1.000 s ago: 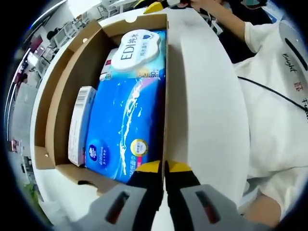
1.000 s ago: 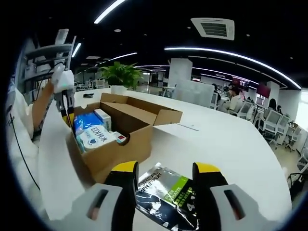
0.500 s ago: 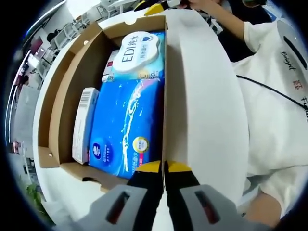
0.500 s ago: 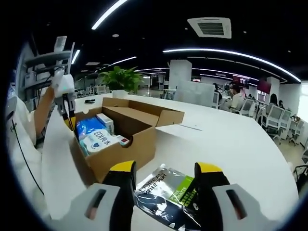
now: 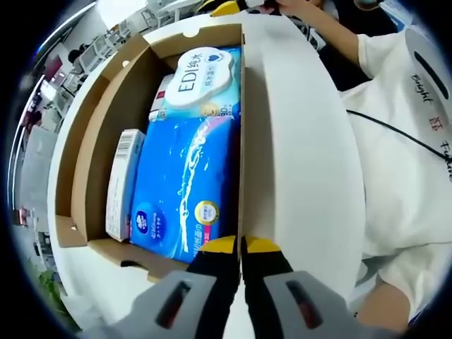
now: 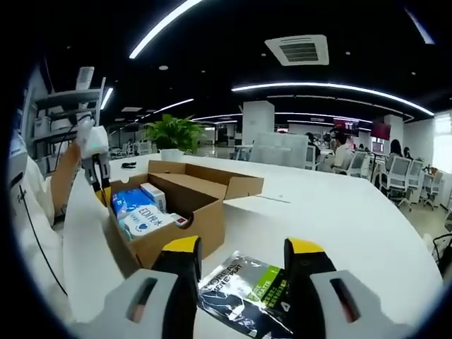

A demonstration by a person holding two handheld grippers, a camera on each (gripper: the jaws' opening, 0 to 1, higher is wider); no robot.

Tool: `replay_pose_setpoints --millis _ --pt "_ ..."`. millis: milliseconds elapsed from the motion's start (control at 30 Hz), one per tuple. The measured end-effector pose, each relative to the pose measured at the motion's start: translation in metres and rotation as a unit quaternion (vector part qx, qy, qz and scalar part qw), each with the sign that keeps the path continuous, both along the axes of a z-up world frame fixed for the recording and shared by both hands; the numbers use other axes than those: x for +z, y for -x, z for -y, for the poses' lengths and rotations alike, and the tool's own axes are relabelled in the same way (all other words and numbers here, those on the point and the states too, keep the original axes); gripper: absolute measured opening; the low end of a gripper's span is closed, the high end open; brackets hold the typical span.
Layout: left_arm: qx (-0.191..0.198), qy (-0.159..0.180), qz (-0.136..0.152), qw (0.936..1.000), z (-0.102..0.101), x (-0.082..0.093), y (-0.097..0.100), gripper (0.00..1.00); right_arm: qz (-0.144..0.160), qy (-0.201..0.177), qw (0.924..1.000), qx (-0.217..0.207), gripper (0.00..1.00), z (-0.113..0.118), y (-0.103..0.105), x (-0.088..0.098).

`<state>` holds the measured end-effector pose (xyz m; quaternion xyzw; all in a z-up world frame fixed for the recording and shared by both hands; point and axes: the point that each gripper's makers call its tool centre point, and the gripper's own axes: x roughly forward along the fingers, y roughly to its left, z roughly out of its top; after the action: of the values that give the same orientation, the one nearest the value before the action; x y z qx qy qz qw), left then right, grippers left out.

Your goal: Operate the shoe box by opening the lid, removing the specified soft item, and placing it in the target area until the item is outside and the box remains undamaged.

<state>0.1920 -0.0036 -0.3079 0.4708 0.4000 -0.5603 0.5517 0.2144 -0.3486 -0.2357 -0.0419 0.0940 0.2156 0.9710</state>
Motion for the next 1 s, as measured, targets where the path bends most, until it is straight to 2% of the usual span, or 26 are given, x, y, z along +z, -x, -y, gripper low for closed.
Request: replay_pose_setpoints --millis 67,100,133,200,367,533,600,733,800,867,933,967,1000 --pt "0.001 0.002 0.001 1.0 -0.001 0.0 0.001 0.01 0.005 0.006 1.0 -0.002 0.47 0.001 0.007 0.003" --pt "-0.002 0.005 0.005 1.0 -0.001 0.0 0.001 0.01 0.009 0.012 0.9997 -0.021 0.46 0.009 0.009 0.003" --pt "-0.004 0.009 0.009 0.9999 -0.001 0.0 0.002 0.01 0.033 -0.017 0.9981 -0.05 0.45 0.016 0.009 0.01" --pt "-0.004 0.011 0.01 0.9999 -0.001 0.0 0.001 0.01 0.037 -0.051 0.9976 -0.026 0.45 0.008 0.01 0.016" --pt "-0.003 0.007 0.004 1.0 -0.001 0.0 0.0 0.01 0.057 -0.04 0.9975 -0.009 0.46 -0.002 0.012 0.04" --pt "-0.002 0.008 0.006 0.9999 -0.001 0.0 0.0 0.01 0.057 -0.032 0.9977 0.016 0.47 -0.018 0.009 0.051" --pt "-0.002 0.009 0.007 0.9999 -0.001 0.0 -0.001 0.01 0.044 -0.015 0.9985 0.028 0.47 -0.024 0.007 0.049" --pt "0.0 0.008 0.005 1.0 -0.001 0.0 -0.001 0.01 0.048 0.039 0.9962 0.061 0.47 -0.036 0.008 0.05" --pt "-0.001 0.008 0.004 1.0 -0.001 0.0 -0.001 0.01 0.044 0.025 0.9956 0.079 0.47 -0.042 0.006 0.055" --pt "0.0 0.006 0.003 1.0 -0.001 0.0 -0.001 0.01 0.04 0.033 0.9942 0.094 0.45 -0.049 0.005 0.059" --pt "0.001 0.006 0.002 1.0 0.0 0.0 -0.001 0.01 0.038 0.088 0.9896 0.107 0.42 -0.052 0.002 0.056" --pt "0.001 0.006 0.003 1.0 0.0 0.0 -0.001 0.01 0.036 0.097 0.9887 0.108 0.41 -0.052 0.001 0.055" --pt "0.001 0.007 0.003 1.0 0.0 0.001 -0.001 0.01 0.018 0.115 0.9884 0.098 0.41 -0.05 -0.003 0.051"
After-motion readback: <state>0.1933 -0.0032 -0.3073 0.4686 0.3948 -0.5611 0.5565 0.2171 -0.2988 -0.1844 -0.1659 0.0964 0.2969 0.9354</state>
